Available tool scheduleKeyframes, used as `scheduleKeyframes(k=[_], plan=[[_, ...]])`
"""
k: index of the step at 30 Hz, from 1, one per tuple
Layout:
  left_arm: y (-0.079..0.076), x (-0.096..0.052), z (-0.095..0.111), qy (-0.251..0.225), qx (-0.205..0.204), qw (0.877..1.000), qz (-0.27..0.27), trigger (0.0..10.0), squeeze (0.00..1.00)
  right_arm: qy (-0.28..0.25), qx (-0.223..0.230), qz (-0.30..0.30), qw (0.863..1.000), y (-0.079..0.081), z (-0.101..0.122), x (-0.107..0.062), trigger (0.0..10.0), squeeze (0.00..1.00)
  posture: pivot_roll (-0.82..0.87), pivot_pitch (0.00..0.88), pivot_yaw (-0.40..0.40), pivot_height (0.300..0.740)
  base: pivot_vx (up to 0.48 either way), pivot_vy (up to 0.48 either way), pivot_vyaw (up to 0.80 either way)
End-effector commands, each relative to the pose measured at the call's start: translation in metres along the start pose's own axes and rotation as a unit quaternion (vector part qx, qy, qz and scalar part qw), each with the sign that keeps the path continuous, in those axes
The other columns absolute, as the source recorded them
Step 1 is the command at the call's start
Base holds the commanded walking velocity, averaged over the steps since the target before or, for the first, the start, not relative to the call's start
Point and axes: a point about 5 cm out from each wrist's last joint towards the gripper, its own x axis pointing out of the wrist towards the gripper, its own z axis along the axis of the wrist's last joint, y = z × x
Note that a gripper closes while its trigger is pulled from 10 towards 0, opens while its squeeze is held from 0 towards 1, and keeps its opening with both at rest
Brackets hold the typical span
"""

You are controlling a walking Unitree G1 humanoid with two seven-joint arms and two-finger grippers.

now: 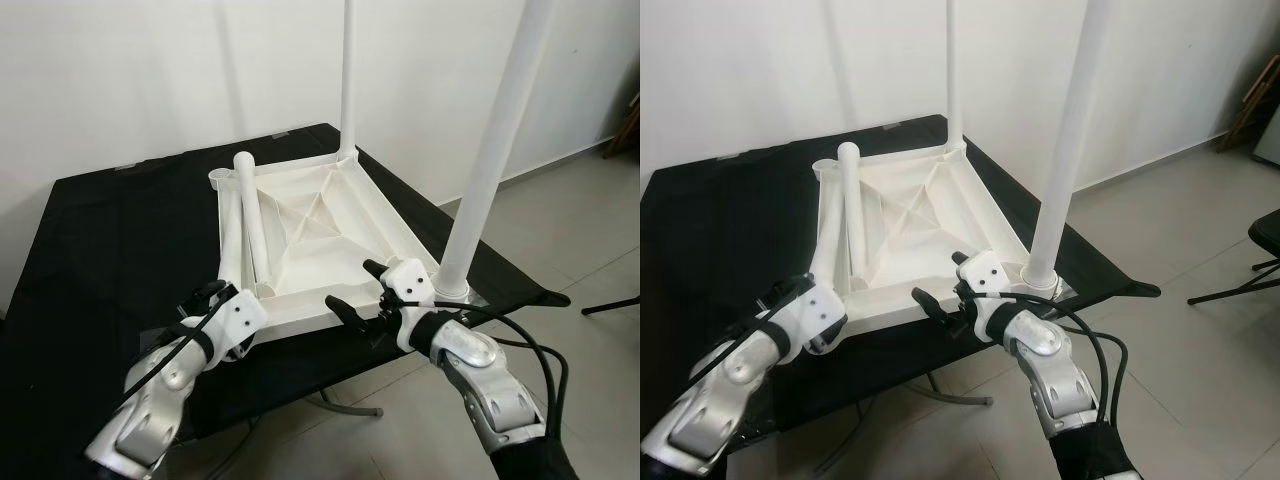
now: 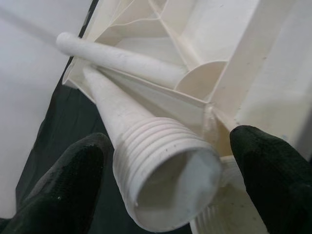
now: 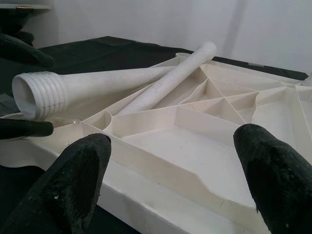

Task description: Building children table

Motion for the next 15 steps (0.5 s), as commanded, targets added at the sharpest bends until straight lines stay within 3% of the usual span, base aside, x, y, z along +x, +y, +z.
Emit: scheduleKeyframes(k=[1, 8, 15], plan=[[0.000, 0.002, -0.006, 0.023, 0.010, 1.000, 0.012, 10.0, 0.00, -0.003, -0.004, 0.004, 1.000, 0.004, 0.001, 0.002, 10.0, 0.00, -0.11, 0.000, 0.046, 0.740, 0.000, 0.000, 0.00], [0.002, 0.001, -0.004, 0.022, 0.021, 0.999, 0.016, 10.0, 0.00, -0.003, -0.003, 0.006, 1.000, 0.005, 0.001, 0.003, 10.0, 0.00, -0.11, 0.000, 0.045, 0.740, 0.000, 0.000, 0.00], [0.009, -0.013, -0.005, 0.004, 0.000, 1.000, -0.029, 10.0, 0.00, -0.001, -0.003, 0.011, 1.000, 0.007, -0.001, 0.003, 10.0, 0.00, -0.10, 0.000, 0.038, 0.740, 0.000, 0.000, 0.00]])
